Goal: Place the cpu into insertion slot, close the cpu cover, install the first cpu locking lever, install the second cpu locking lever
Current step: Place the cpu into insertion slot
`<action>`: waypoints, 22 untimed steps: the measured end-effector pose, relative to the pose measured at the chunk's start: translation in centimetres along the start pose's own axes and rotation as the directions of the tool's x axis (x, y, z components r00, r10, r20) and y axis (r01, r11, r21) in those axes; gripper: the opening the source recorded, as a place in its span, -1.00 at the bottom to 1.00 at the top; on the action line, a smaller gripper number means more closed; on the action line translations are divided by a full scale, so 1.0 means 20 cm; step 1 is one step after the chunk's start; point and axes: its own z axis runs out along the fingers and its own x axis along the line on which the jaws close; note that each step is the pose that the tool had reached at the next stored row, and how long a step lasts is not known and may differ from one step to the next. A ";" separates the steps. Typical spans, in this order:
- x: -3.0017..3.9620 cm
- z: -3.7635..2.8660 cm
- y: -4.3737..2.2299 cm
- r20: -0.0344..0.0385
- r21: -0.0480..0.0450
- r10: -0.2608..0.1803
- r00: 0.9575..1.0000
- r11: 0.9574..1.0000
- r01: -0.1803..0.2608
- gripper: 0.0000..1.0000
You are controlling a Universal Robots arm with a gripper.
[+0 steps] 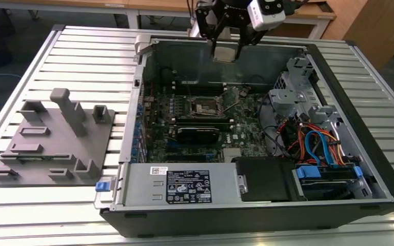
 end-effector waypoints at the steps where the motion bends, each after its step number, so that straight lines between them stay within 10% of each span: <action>1: 0.000 0.000 0.000 0.002 0.000 0.020 1.000 1.000 -0.020 0.08; 22: 0.000 0.000 0.000 0.005 -0.001 0.056 0.998 0.998 -0.056 0.08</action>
